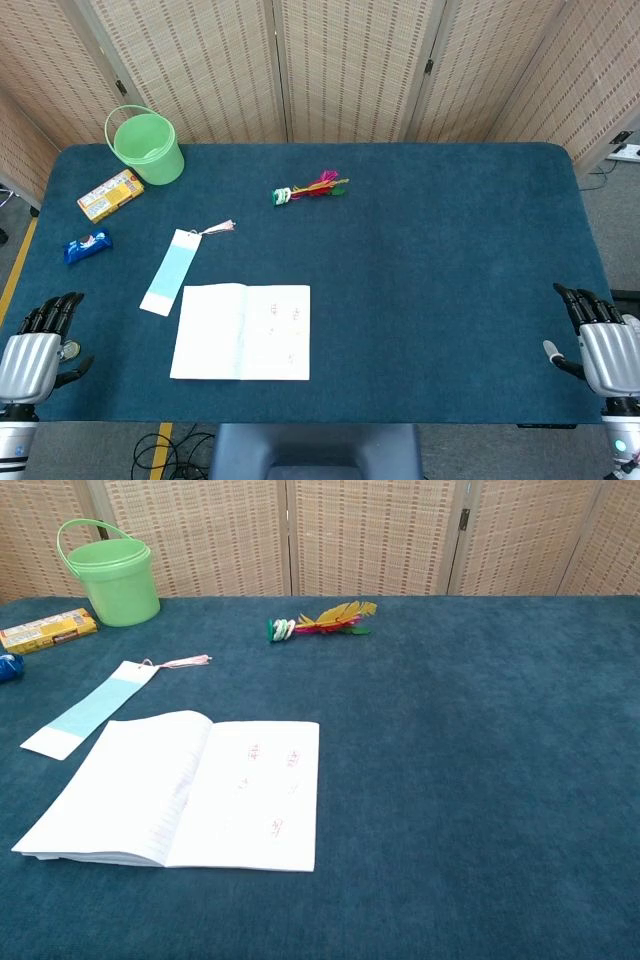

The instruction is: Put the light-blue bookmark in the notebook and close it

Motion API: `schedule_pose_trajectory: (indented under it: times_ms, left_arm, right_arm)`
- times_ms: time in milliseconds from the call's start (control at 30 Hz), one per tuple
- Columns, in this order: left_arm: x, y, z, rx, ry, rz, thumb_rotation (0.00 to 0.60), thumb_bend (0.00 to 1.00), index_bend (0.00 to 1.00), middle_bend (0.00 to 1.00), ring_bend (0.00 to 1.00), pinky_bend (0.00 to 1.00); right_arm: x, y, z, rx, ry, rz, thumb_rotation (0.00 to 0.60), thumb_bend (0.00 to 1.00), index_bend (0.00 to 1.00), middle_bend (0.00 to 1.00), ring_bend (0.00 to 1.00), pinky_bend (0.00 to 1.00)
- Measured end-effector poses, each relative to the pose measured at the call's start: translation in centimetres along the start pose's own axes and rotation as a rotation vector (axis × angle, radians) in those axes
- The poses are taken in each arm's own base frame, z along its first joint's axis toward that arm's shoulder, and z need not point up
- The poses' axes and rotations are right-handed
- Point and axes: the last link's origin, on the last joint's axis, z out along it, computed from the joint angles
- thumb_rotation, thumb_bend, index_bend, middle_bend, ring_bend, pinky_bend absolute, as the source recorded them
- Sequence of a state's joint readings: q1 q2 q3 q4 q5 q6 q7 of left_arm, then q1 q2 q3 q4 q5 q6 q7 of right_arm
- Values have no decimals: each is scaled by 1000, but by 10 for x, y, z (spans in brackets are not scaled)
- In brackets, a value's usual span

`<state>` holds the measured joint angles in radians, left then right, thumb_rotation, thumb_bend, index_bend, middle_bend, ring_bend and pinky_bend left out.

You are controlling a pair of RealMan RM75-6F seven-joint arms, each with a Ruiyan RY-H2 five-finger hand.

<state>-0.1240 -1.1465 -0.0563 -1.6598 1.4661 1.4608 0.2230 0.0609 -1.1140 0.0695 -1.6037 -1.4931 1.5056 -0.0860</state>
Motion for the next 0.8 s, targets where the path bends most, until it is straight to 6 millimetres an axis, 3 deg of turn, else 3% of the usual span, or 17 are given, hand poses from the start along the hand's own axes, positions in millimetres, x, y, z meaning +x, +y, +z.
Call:
schedule_pose_trajectory:
  times_ms: [533,800]
  left_arm:
    - [3,4,6,-28,20,-21,600,231,160,122,126,199]
    - [7,10,22,-97,15,-48,600,233,178,139,126,199]
  right_arm:
    - [5,1,-4,1,13,2,600,193,134,205,154,241]
    - [11,0,-3,19,28,-6,600,193,134,208,154,241]
